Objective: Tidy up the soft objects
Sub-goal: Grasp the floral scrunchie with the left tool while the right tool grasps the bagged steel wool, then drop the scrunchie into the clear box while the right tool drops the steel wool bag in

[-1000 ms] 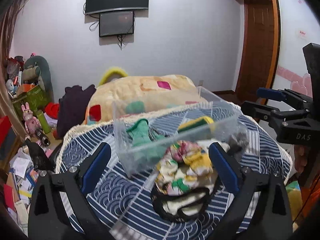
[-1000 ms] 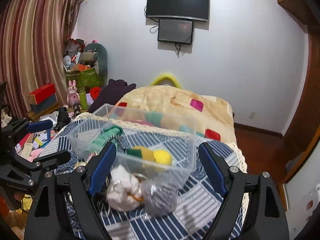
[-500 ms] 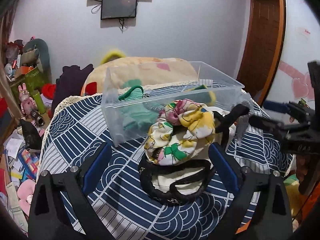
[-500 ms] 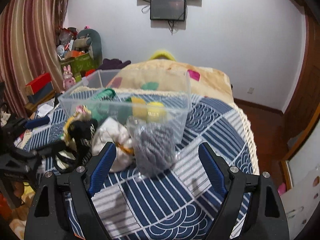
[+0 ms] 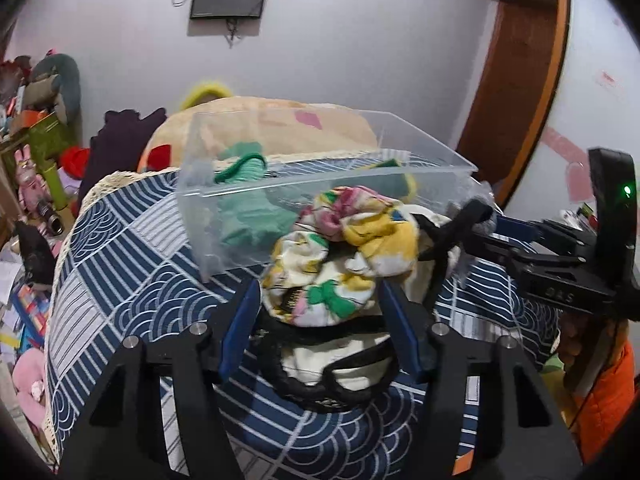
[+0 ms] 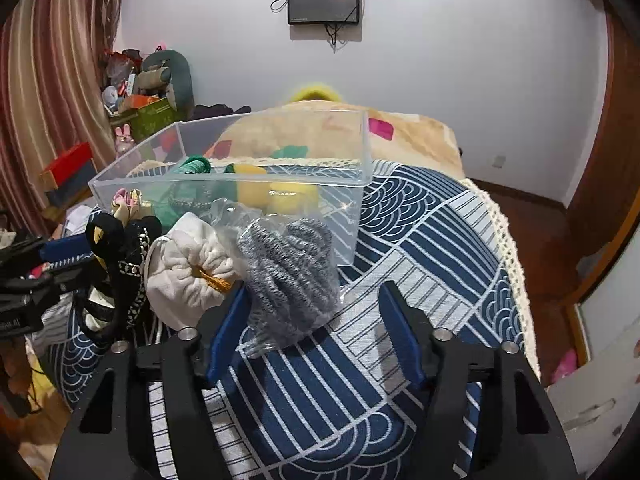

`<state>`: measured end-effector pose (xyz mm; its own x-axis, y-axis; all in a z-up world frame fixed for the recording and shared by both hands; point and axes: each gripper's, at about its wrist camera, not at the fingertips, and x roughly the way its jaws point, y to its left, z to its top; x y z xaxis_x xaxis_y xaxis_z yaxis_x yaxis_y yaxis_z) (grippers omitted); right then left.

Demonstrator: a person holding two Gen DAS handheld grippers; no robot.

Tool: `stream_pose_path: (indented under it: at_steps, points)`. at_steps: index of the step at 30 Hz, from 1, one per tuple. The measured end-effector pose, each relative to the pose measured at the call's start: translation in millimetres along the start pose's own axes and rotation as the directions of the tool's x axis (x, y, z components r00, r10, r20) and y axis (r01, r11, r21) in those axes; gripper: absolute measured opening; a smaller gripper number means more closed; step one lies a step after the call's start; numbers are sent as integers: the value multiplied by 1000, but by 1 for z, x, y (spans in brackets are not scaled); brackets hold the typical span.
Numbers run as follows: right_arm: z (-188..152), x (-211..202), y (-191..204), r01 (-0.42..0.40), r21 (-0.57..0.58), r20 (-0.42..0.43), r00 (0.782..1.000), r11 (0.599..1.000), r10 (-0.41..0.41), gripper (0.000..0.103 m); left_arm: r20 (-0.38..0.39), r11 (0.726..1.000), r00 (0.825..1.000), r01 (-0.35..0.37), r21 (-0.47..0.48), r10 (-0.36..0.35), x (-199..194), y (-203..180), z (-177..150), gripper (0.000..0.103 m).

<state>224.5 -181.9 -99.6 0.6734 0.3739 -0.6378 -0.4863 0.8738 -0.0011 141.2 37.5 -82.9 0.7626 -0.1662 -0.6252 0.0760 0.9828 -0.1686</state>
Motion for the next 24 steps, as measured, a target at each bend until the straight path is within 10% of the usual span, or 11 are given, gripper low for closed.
stream_pose_path:
  at_steps: [14, 24]
  points:
    - [-5, -4, 2, -24, -3, 9, 1000, 1000, 24, 23, -36, 997, 999, 34, -67, -36, 10, 13, 1, 19]
    - [0, -25, 1, -19, -3, 64, 998, 1000, 19, 21, 45, 998, 999, -6, -58, 8, -22, 16, 6, 17]
